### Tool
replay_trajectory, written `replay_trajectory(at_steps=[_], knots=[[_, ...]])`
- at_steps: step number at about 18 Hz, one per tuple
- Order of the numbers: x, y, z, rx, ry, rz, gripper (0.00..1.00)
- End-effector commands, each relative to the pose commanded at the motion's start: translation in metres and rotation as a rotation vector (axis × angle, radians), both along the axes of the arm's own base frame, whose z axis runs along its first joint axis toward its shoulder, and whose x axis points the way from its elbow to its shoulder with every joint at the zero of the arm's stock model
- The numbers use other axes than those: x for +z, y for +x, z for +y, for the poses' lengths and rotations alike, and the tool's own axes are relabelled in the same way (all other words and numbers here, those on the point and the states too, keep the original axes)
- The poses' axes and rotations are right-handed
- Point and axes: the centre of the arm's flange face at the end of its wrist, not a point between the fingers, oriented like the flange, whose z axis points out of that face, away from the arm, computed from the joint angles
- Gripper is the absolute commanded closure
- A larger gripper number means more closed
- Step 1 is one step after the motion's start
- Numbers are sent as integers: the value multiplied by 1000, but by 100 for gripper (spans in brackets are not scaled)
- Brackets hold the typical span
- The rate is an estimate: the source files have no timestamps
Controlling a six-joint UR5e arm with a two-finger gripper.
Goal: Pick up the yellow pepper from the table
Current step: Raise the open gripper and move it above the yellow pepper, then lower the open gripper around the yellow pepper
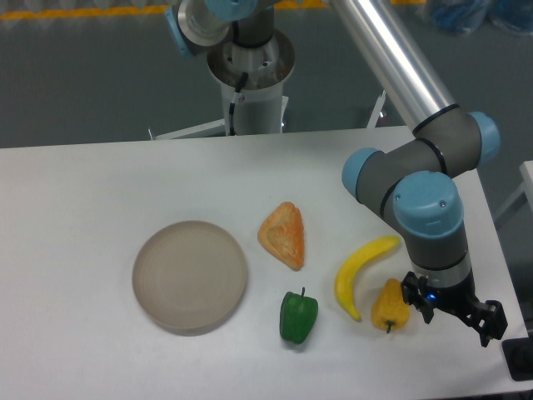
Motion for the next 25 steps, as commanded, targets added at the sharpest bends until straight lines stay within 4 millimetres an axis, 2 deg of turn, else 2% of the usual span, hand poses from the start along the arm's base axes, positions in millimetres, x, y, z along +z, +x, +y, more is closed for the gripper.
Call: replay_trajectory(at_steps=[1,3,5,7,10,13,16,18,21,23,25], knots=[[-3,1,-1,7,2,-3,0],[9,2,-5,12,11,6,0],[11,7,-10,12,6,2,0],[12,14,-25,11,1,-20,0],[23,23,-57,25,5,-69,0],[36,14,-101,54,28,-186,0],[38,12,-121,77,45,-326,0],[25,13,-121,157,63,-387,0],[-3,10,-106,257,92,-459,0],[-31,2,-95,261,103,-495,0],[-41,-2,-92,262,98,-501,0]])
